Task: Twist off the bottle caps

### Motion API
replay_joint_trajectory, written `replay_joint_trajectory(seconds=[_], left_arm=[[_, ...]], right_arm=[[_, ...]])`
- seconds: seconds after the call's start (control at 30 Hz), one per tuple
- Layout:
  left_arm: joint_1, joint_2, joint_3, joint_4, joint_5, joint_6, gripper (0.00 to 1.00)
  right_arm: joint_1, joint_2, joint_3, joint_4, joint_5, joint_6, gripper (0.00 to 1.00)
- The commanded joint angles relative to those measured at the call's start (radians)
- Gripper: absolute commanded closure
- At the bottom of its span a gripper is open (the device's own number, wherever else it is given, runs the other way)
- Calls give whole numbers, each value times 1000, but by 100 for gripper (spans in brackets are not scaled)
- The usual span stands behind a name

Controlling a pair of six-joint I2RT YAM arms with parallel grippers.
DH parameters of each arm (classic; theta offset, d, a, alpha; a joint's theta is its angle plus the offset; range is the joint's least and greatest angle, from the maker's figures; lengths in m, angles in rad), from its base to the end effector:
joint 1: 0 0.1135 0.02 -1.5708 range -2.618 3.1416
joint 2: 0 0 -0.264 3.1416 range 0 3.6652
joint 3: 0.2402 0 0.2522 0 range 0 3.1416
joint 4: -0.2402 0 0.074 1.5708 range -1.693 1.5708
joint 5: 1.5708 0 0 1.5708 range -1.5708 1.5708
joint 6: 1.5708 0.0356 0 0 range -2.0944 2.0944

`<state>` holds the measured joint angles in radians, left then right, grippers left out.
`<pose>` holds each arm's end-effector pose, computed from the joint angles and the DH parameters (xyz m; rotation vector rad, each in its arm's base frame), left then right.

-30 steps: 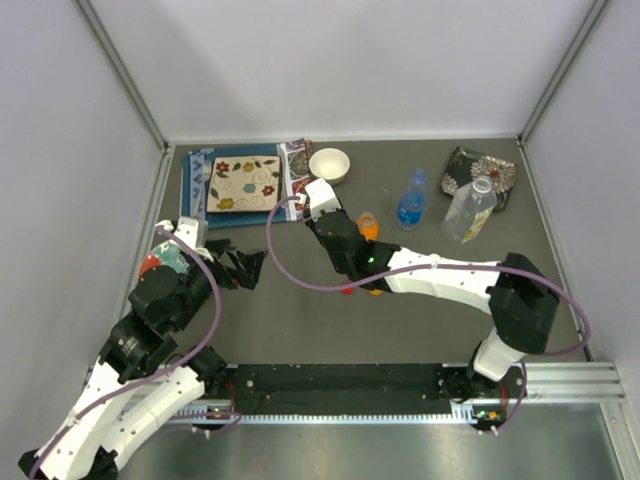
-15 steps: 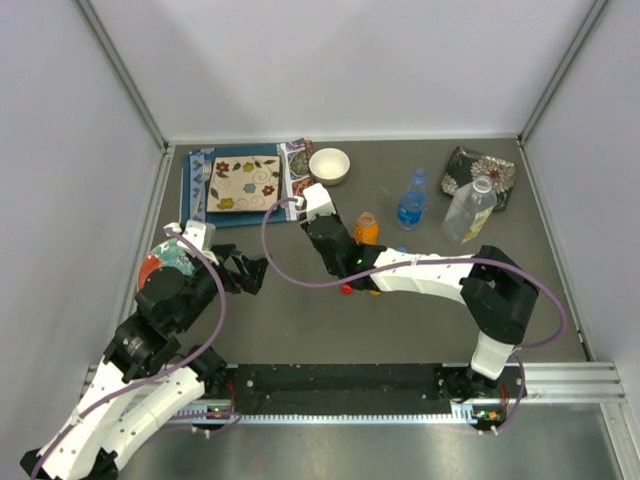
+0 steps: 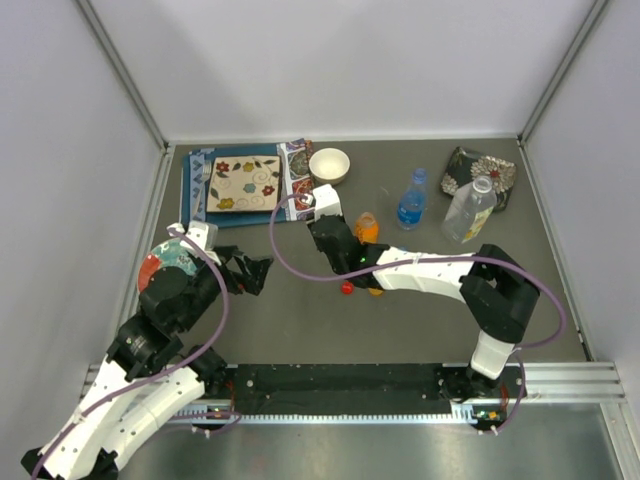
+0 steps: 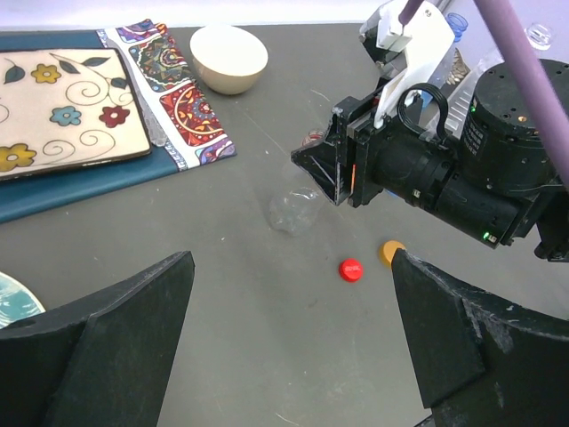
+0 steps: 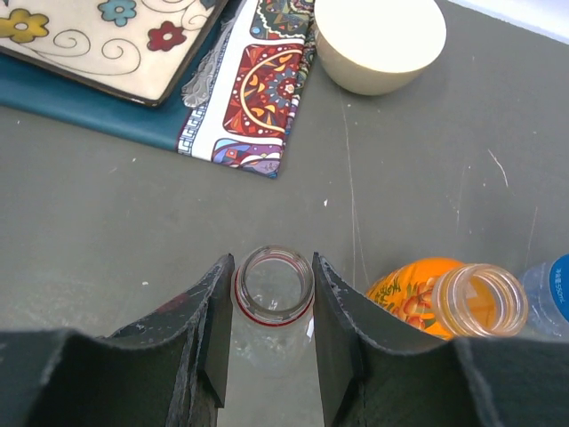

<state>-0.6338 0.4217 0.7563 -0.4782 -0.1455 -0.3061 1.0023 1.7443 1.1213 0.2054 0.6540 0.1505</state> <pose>0.0827 -0.0544 0.3430 0.1758 1.7376 -0.5701 0.2298 0.3195 0.2379 -0.3940 1.8593 0.1300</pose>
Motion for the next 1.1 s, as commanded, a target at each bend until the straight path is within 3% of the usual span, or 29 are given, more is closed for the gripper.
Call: replay_joint_trajectory(seconds=[0.0,0.13,0.27,0.53,0.83,1.07], left_arm=[[0,5,-14,55,20,-11,2],[-1,3,-25,61,20,-14,2],[0,9,-25,70,21,-13,2],[-1,28,-17,81,32,-8,2],[-1,29,-20,85,34,-8,2],[-1,29,-25,87,40,-10,2]], right_arm=[[-11,9,-15,-14,-30,37,92],[-10,-5,-26,-20,-36,41,82],[-11,-37,-29,-27,-39,37,63],[-10,-63,9,-77,-37,35,45],[-11,-80,21,-98,-44,46,41],[-10,-74,21,-103,-50,44,48]])
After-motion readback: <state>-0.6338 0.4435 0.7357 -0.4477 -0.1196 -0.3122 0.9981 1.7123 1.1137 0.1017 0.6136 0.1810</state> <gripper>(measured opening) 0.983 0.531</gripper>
